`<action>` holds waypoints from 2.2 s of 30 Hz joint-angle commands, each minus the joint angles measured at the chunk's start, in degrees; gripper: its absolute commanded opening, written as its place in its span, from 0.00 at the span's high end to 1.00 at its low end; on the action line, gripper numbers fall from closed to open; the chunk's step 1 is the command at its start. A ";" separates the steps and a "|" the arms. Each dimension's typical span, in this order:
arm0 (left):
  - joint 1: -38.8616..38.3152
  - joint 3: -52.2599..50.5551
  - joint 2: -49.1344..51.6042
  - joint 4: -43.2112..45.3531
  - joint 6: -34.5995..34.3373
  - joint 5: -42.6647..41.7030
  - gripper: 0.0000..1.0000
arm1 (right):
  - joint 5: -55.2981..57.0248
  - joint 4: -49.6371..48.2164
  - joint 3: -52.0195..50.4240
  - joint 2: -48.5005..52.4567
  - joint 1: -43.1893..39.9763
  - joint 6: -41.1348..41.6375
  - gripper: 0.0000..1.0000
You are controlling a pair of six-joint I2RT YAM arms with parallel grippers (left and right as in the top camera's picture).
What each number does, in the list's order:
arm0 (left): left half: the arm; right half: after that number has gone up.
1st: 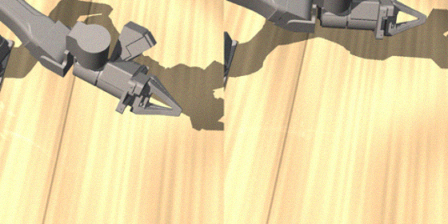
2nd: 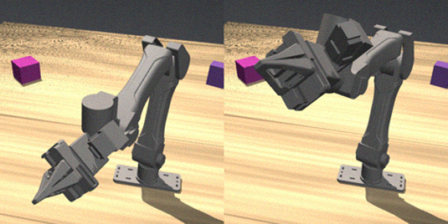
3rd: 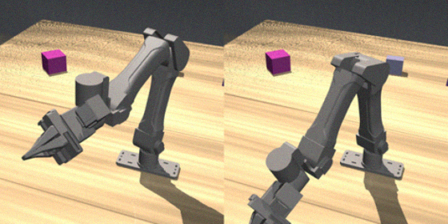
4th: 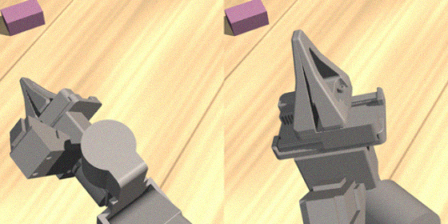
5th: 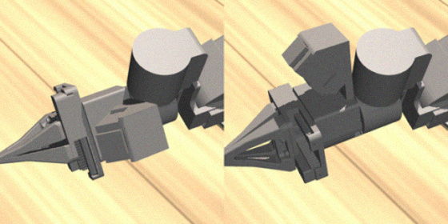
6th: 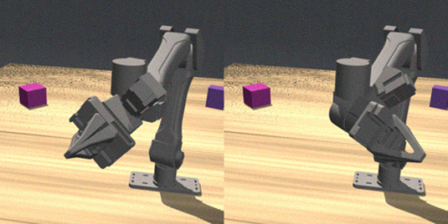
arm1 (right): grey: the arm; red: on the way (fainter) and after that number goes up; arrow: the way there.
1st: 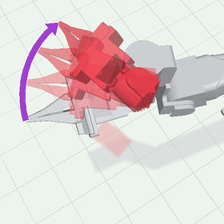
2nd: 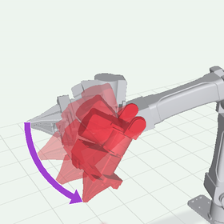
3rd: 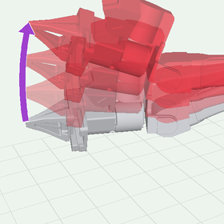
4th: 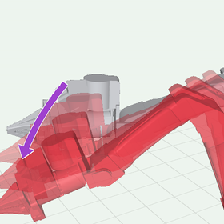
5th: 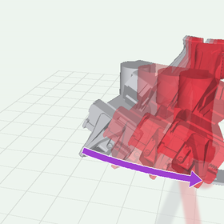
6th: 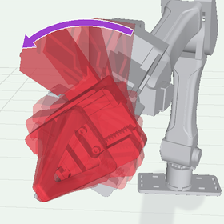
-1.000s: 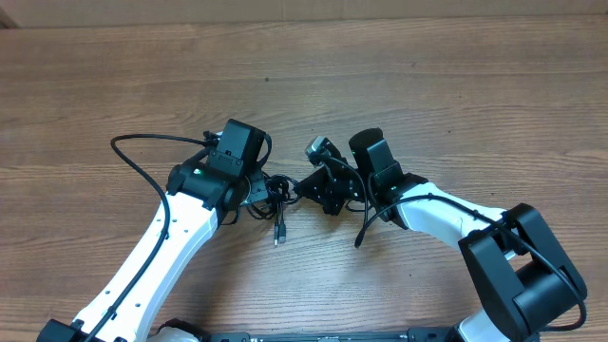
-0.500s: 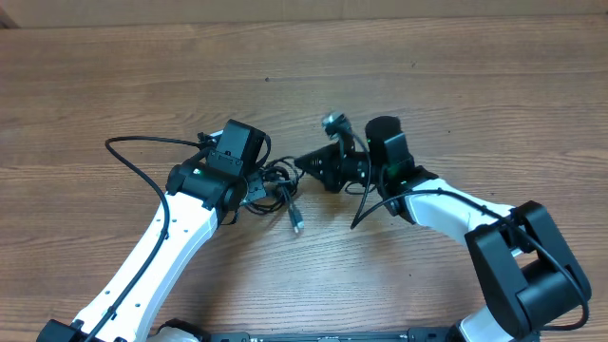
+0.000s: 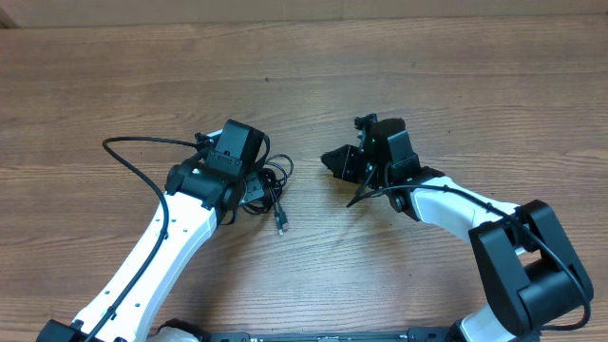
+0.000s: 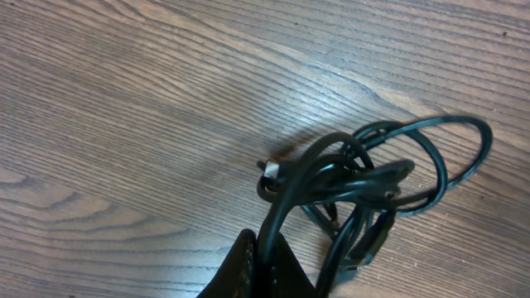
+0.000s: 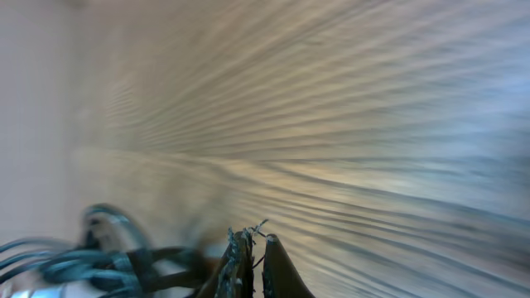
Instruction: Untangle cables
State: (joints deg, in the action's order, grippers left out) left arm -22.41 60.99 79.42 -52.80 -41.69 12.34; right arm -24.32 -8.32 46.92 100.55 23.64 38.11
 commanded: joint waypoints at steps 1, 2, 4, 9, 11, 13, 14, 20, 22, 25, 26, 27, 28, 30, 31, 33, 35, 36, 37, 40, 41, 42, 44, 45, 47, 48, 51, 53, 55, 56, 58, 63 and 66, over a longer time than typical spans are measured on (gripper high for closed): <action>0.26 -0.20 -0.02 -0.07 -0.76 1.79 0.95 | 8.92 2.86 0.31 -0.63 -0.20 2.60 0.96; 0.26 -0.20 -0.02 -0.07 -0.76 1.79 0.96 | 9.11 3.04 0.31 -0.63 -0.20 2.56 0.96; 0.26 -0.20 -0.02 0.11 -0.76 1.79 0.96 | 9.03 2.73 0.31 -0.63 -0.20 1.95 0.96; 0.26 -0.20 -0.02 0.44 -0.74 1.79 0.96 | 0.55 -0.13 0.31 -0.63 -0.09 -6.82 0.96; 0.26 -0.20 -0.02 0.48 -0.74 1.79 0.96 | -4.26 -0.83 0.31 -0.63 -0.09 -10.10 0.92; 0.26 -0.22 -0.02 0.66 -0.74 1.79 0.96 | -6.32 -0.70 0.31 -0.63 -0.09 -11.28 0.81; 0.26 -0.22 -0.02 0.76 -0.74 1.79 0.95 | -6.93 -0.52 0.31 -0.61 -0.09 -11.78 0.78; 0.26 -0.24 -0.02 1.27 -0.04 1.77 0.96 | -13.27 -0.81 0.31 -0.61 -0.07 -18.03 0.67; 0.24 -0.28 -0.02 2.01 3.28 1.55 0.96 | -16.00 -0.83 0.31 -0.61 0.09 -21.49 0.67; 0.24 -0.52 -0.02 4.07 11.56 0.39 0.96 | -17.64 -0.79 0.31 -0.61 0.59 -26.25 0.67; 0.24 -0.52 -0.02 4.96 16.44 -0.70 0.95 | -17.59 -0.79 0.31 -0.61 0.74 -27.61 0.67; 0.24 -0.52 -0.02 5.49 20.28 -1.79 0.96 | -17.59 -0.81 0.31 -0.61 0.74 -28.92 0.67; 0.24 -0.52 -0.02 6.08 24.85 -3.30 0.96 | -17.53 -0.83 0.31 -0.61 0.74 -30.05 0.67; 0.24 -0.52 -0.02 7.02 35.95 -8.72 0.96 | -17.53 -1.03 0.31 -0.61 0.74 -32.74 0.67; 0.24 -0.52 -0.02 7.21 38.53 -10.60 0.96 | -17.59 -1.11 0.31 -0.61 0.74 -33.40 0.67; 0.24 -0.52 -0.02 7.65 42.40 -14.01 0.96 | -17.59 -1.11 0.31 -0.61 0.76 -34.25 0.67; 0.24 -0.52 -0.02 8.33 44.57 -16.74 0.96 | -17.81 -0.92 0.31 -0.61 0.79 -36.02 0.67; 0.24 -0.52 -0.02 8.79 45.09 -17.86 0.96 | -17.86 -0.57 0.31 -0.61 0.79 -37.35 0.67; 0.24 -0.52 -0.02 9.33 45.16 -18.51 0.96 | -17.86 -0.31 0.31 -0.57 0.79 -38.47 0.68; 0.24 -0.52 -0.02 10.60 45.16 -19.89 0.96 | -17.84 1.03 0.31 -0.57 0.79 -41.75 0.72; 0.24 -0.52 -0.02 10.82 45.16 -19.89 0.96 | -17.86 1.46 0.31 -0.57 0.79 -42.36 0.73; 0.24 -0.52 -0.02 11.06 45.16 -19.87 0.95 | -18.05 2.01 0.31 -0.57 0.79 -42.75 0.73; 0.24 -0.52 -0.02 11.32 45.16 -19.89 0.96 | -18.36 2.51 0.31 -0.57 0.79 -42.95 0.72; 0.24 -0.52 -0.02 11.39 45.13 -19.89 0.96 | -18.69 2.67 0.31 -0.57 0.79 -42.97 0.71; 0.24 -0.52 -0.02 11.54 45.11 -19.91 0.96 | -19.54 2.64 0.31 -0.55 0.79 -43.17 0.71; 0.24 -0.52 -0.02 11.54 45.13 -19.93 0.96 | -19.54 2.64 0.31 -0.57 0.83 -43.17 0.71; 0.24 -0.52 -0.02 11.67 45.11 -20.90 0.96 | -19.52 2.64 0.31 -0.55 1.29 -43.36 0.73; 0.24 -0.52 -0.02 12.50 45.13 -23.52 0.96 | -19.47 2.67 0.31 -0.55 2.05 -44.39 0.69; 0.24 -0.52 -0.02 13.66 45.16 -26.05 0.95 | -19.23 2.64 0.31 -0.46 2.91 -45.27 0.63; 0.24 -0.52 -0.02 14.03 45.13 -26.73 0.96 | -19.06 2.69 0.31 -0.46 3.23 -45.88 0.60; 0.24 -0.52 -0.02 14.34 45.13 -27.02 0.96 | -17.18 2.80 0.31 -0.22 3.76 -45.88 0.52; 0.24 -0.52 -0.02 13.62 45.18 -26.93 0.96 | -14.82 3.10 0.31 1.07 4.04 -45.57 0.49; 0.26 -0.52 -0.02 13.11 45.16 -26.08 0.96 | -15.43 2.97 0.31 1.09 4.04 -45.42 0.49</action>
State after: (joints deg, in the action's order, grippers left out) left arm -22.41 60.62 79.42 -39.46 2.13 -12.75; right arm -40.64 -5.04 46.92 100.84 27.64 -6.90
